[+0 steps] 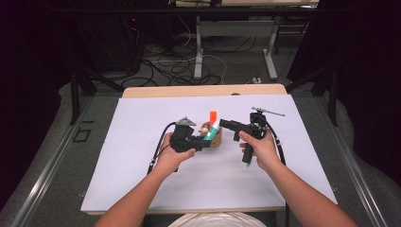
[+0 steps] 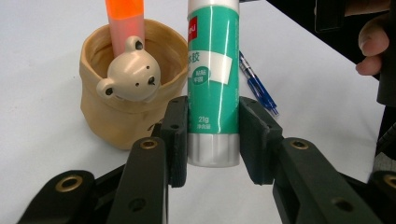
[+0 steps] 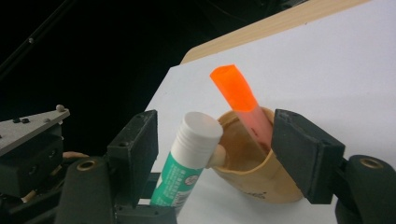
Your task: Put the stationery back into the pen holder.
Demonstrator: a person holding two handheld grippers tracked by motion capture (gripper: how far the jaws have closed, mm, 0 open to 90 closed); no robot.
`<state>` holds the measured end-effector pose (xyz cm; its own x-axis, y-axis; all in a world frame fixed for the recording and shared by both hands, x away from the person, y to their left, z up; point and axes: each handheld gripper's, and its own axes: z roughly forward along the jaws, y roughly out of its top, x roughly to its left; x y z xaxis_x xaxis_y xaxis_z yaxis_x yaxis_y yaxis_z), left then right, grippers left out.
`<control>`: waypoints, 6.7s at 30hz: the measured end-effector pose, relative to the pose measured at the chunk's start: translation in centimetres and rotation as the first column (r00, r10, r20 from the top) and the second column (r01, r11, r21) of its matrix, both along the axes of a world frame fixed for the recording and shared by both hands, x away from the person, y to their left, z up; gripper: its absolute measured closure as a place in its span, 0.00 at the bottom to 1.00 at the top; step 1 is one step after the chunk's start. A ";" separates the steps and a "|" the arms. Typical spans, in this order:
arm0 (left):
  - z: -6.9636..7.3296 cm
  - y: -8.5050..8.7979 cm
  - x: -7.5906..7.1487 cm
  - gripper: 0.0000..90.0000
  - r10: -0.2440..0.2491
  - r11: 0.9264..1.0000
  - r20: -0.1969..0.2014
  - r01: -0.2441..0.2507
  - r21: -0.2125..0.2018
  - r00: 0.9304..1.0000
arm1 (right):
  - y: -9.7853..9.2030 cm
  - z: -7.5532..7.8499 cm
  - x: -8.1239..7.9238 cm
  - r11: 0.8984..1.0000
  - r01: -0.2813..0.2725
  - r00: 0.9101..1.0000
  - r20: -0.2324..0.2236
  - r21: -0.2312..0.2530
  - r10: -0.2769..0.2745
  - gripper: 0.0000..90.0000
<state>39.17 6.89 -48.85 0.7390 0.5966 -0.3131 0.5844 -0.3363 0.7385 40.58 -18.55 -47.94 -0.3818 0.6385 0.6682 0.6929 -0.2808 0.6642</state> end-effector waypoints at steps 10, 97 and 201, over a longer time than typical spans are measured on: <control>-0.2 -0.5 -0.2 0.73 -0.014 1.000 0.013 0.014 0.005 1.000 | 0.3 -0.8 0.2 0.999 -0.040 0.998 -0.041 0.027 0.041 0.41; -0.8 -0.6 -0.1 0.47 -0.003 0.995 0.066 -0.004 0.098 0.998 | 2.8 0.6 -1.5 0.954 -0.003 0.959 0.269 -0.301 0.088 0.72; -1.6 2.9 1.6 0.11 0.158 0.971 0.112 -0.175 0.164 0.981 | 0.3 1.0 1.4 0.905 0.020 0.976 0.204 -0.425 0.074 0.39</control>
<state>40.79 9.82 -50.42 0.6467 0.7521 -0.1266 0.5712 -0.3677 0.7338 41.94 -18.23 -46.97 -0.5043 0.8294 0.2404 0.5273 0.0754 0.8463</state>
